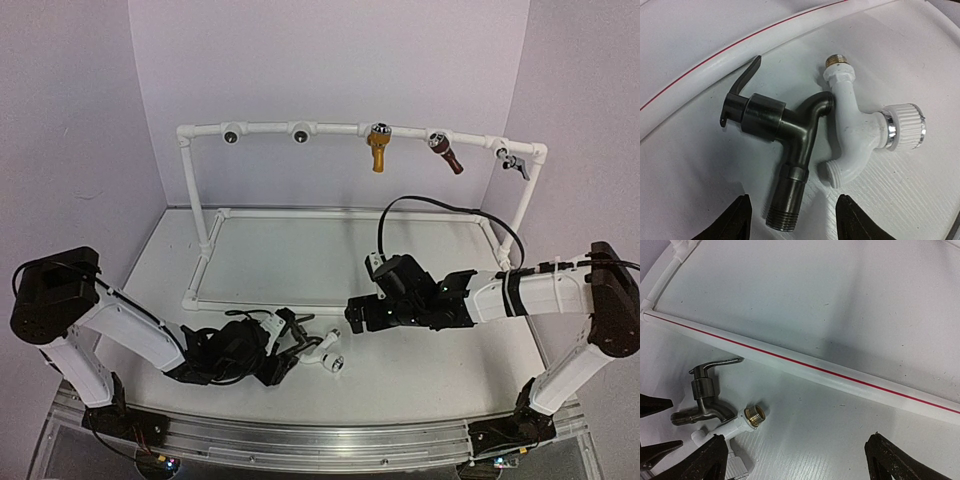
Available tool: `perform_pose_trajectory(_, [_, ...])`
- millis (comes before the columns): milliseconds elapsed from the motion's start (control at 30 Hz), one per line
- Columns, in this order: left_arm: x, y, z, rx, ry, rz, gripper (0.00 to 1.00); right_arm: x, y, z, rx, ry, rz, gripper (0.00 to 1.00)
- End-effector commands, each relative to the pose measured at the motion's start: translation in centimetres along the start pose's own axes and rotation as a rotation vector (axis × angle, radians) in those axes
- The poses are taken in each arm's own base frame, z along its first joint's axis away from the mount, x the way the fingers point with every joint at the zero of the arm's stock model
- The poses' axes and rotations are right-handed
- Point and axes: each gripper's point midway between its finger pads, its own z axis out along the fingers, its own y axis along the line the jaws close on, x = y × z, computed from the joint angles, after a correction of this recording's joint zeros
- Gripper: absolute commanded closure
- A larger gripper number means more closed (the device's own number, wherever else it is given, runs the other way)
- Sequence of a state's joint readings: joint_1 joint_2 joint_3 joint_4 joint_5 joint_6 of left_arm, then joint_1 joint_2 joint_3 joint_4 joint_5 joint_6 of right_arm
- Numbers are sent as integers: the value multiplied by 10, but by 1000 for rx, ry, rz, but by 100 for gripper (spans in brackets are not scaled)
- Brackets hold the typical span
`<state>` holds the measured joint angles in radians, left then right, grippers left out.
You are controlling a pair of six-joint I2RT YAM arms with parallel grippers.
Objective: Install the water faucets
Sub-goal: Pick up the water faucet from the center of the board.
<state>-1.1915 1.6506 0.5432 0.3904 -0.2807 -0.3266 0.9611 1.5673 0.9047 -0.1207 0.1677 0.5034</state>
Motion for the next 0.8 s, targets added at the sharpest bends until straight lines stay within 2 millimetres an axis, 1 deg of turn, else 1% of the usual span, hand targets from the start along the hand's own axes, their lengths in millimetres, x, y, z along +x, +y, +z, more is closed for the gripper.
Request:
perform_pose_trajectory(0, [-3,2,14,-40,-30,48,42,-15,7,-8,-20,-52,18,2])
perform_pose_trajectory(33, [-3,1,15,-37,-30,57,42,-16,7,-8,-20,-52,18,2])
perform_pose_trajectory(133, [-3,5,20,-70,-26,72,41,-16,8,-7,-18,-52,15,2])
perform_pose_trajectory(200, [-3,6,22,-82,-22,82,44,-16,8,-6,-19,-50,16,2])
perform_pose_trajectory(300, [-3,4,24,-82,-20,91,54,-16,9,-6,-22,-50,16,2])
perform_pose_trajectory(400, [-6,5,21,-89,-31,93,65,-16,9,-6,-21,-50,14,2])
perform_pose_trajectory(533, [-11,7,18,-107,-43,84,87,-16,9,-6,-20,-52,14,2])
perform_pose_trajectory(600, [-13,7,17,-107,-42,80,96,-16,9,-6,-19,-53,15,2])
perform_pose_trajectory(667, [-16,6,16,-109,-42,76,100,-17,9,-7,-20,-55,13,2])
perform_pose_trajectory(767, [-24,4,10,-98,-47,68,100,-17,9,-7,-20,-56,15,2])
